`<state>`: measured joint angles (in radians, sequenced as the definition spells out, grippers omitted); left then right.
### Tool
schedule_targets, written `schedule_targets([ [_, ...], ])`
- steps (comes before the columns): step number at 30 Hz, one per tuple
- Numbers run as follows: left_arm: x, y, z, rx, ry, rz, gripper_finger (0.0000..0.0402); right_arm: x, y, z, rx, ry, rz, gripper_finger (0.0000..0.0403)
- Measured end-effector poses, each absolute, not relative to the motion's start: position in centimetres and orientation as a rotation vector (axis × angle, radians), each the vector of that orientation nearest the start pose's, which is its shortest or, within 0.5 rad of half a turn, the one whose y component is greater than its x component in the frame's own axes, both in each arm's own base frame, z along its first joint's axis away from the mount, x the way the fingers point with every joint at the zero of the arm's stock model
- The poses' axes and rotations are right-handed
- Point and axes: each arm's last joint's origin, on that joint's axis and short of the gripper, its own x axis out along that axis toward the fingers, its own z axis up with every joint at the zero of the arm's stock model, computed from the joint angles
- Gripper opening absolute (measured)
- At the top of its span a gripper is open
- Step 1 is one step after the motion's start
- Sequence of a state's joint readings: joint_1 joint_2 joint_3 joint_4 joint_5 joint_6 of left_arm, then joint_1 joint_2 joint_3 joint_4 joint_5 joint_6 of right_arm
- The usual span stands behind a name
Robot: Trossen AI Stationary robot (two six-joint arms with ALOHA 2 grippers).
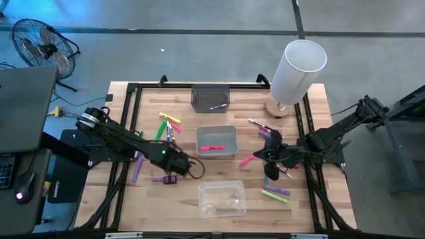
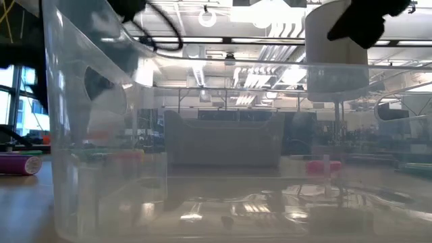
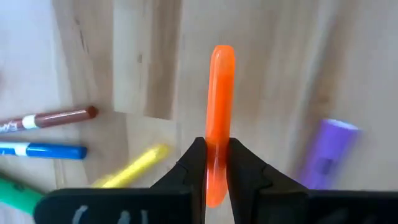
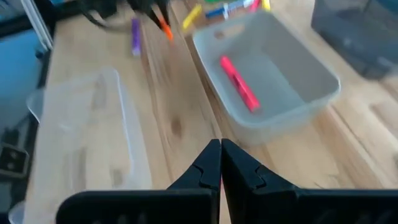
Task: Pick & Place Markers
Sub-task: Put the orange pen into the transparent bin
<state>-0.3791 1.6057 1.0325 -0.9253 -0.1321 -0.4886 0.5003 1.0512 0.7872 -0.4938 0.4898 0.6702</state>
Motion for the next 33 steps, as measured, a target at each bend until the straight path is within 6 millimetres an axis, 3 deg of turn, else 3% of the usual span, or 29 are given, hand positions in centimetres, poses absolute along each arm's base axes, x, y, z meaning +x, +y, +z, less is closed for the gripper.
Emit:
schedule_targets([
  [12, 31.7, -12.4, 30.9, -0.184, 1.095, 0.2, 0.0029, 16.9, 9.9, 25.0, 0.352, 0.804, -0.222, 0.0001],
  [15, 33.7, -13.5, 32.7, -0.198, 1.038, 0.177, 0.0029, 16.4, 10.6, 25.0, 0.357, 0.787, -0.229, 0.0],
  [23, 39.2, -16.6, 32.7, -0.206, 1.008, 0.106, 0.0029, 15.3, 12.0, 25.0, 0.435, 0.766, -0.232, 0.0],
  [28, 41.2, -18.9, 29.9, -0.22, 1.059, 0.073, 0.0029, 14.5, 13.1, 25.0, 0.493, 0.783, -0.192, 0.0],
  [33, 41.5, -21.1, 27.1, -0.266, 1.138, 0.07, 0.0045, 13.8, 13.8, 25.0, 0.542, 0.791, -0.174, 0.0],
])
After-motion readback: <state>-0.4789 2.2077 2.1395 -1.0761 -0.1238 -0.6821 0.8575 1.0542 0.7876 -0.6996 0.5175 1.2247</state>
